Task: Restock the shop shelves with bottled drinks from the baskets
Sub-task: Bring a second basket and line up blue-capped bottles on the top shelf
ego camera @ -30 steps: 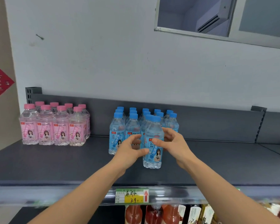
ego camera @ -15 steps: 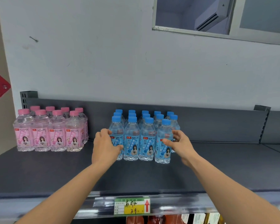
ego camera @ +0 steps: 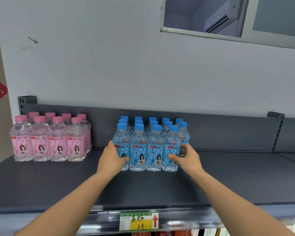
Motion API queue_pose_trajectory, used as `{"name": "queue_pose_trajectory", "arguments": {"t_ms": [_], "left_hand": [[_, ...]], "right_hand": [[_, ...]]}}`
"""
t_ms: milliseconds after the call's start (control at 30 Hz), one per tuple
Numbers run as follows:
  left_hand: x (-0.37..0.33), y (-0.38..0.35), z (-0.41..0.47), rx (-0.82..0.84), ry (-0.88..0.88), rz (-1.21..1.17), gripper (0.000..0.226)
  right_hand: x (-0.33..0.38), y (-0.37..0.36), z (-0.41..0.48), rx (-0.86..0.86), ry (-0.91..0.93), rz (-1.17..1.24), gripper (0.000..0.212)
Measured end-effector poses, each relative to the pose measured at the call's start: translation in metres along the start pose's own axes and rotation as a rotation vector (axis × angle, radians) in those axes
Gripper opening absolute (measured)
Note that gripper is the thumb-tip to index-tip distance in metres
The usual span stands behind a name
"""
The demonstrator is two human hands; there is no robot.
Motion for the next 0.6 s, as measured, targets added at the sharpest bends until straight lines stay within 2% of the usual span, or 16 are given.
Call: {"name": "queue_pose_trajectory", "arguments": {"t_ms": [167,467,600], "left_hand": [[0.000,-0.002,0.001,0.014,0.018,-0.015,0.056],[-0.003,0.002,-0.010,0.105,0.135,-0.047,0.057],[-0.019,0.006,-0.036,0.076,0.109,-0.013,0.064]], "right_hand": [[0.006,-0.004,-0.002,-0.047,0.006,-0.024,0.038],[0.011,0.012,-0.020,0.016,-0.026,-0.138,0.059],[0.003,0.036,-0.047,-0.013,0.052,-0.142,0.046]]}}
Point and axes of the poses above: each hand's wrist, its own z-axis towards the middle knuckle, its own y-axis out of the back of the hand, x = y × z, the point moved 2 cm from there along z, towards the middle knuckle, and after that the axes turned 5 degrees about -x, right-handed, at the moved point
